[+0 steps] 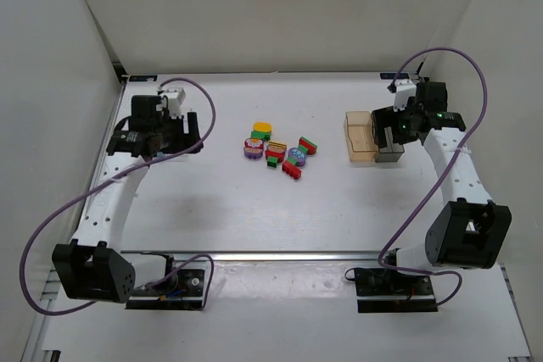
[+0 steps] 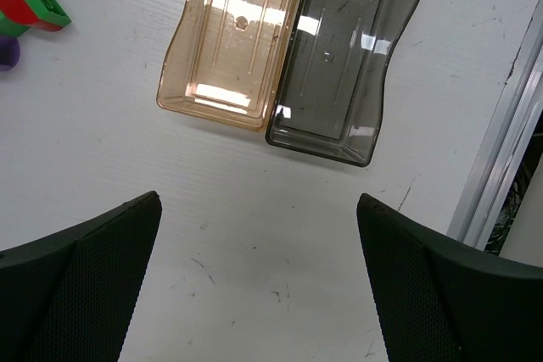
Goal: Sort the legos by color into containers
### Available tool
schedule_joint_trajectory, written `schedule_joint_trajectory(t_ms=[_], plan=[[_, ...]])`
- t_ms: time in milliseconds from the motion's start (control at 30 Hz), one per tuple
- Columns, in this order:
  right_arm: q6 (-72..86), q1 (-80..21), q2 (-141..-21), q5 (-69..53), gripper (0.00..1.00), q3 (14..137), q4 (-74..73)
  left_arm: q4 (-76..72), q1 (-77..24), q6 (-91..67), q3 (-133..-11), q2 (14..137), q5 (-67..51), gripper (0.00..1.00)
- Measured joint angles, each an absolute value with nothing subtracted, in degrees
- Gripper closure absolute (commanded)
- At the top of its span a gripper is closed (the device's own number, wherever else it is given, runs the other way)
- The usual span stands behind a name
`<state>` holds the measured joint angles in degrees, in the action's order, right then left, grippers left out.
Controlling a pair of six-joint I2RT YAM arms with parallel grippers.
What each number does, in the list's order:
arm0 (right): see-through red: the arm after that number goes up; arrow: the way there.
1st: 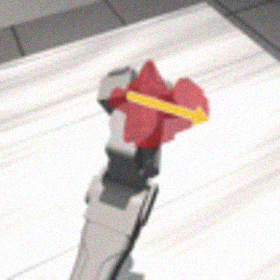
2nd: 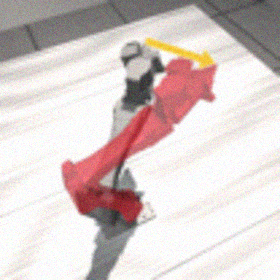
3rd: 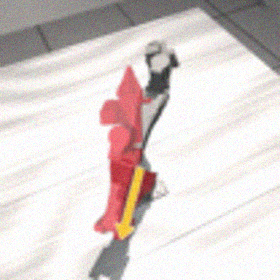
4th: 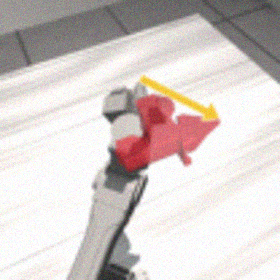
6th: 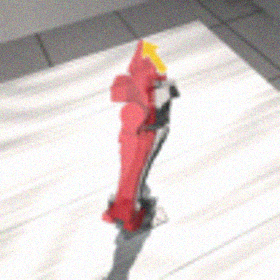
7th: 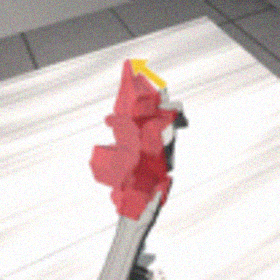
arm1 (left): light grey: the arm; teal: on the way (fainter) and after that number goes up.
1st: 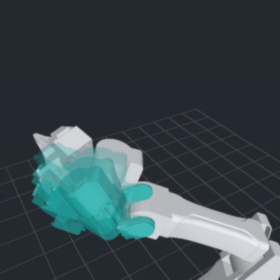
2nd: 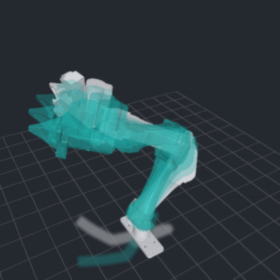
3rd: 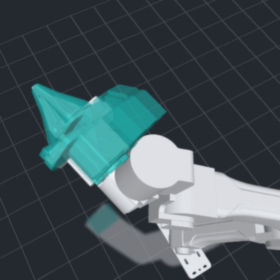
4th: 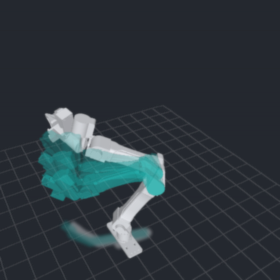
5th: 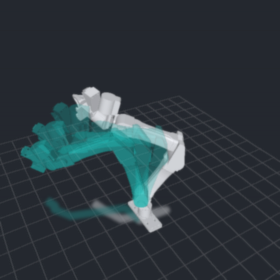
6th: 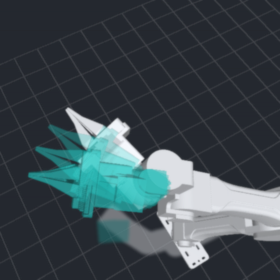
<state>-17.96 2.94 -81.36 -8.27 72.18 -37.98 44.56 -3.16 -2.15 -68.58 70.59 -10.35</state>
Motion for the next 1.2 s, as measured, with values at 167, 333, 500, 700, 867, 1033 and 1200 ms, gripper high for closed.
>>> schedule_joint_trajectory(t_ms=[167, 333, 500, 700, 867, 1033, 1200], plan=[[-16.75, 2.94, -81.34, -8.29, 0.01, 72.18, -37.98, 43.75, -8.45, -7.01, -67.99, 72.18, -8.97, 0.15], [-16.62, 2.94, -80.68, -8.27, 0.01, 72.16, -37.98, 42.28, -15.31, -8.38, -69.28, 79.66, -4.45, 0.14], [-16.64, 2.94, -80.29, -8.27, 0.01, 71.53, -37.98, 40.88, -26.24, -8.64, -73.97, 87.83, 0.14, 0.13], [-16.71, 3.01, -80.29, -8.27, 0.01, 71.42, -38.15, 39.44, -33.67, -9.45, -82.41, 97.84, 3.75, 0.08], [-16.75, 3.22, -80.29, -8.29, 0.01, 71.42, -38.39, 38.81, -33.65, -9.8, -89.41, 104.88, 5.5, 0.08], [-16.88, 3.36, -80.38, -8.29, 0.01, 71.42, -38.44, 38.52, -35.44, -11.11, -92.71, 108.2, 6.61, 0.08], [-16.95, 3.36, -81.41, -8.27, 0.01, 71.42, -38.46, 38.79, -37.41, -13.08, -93.08, 110.0, 6.48, 0.15]])
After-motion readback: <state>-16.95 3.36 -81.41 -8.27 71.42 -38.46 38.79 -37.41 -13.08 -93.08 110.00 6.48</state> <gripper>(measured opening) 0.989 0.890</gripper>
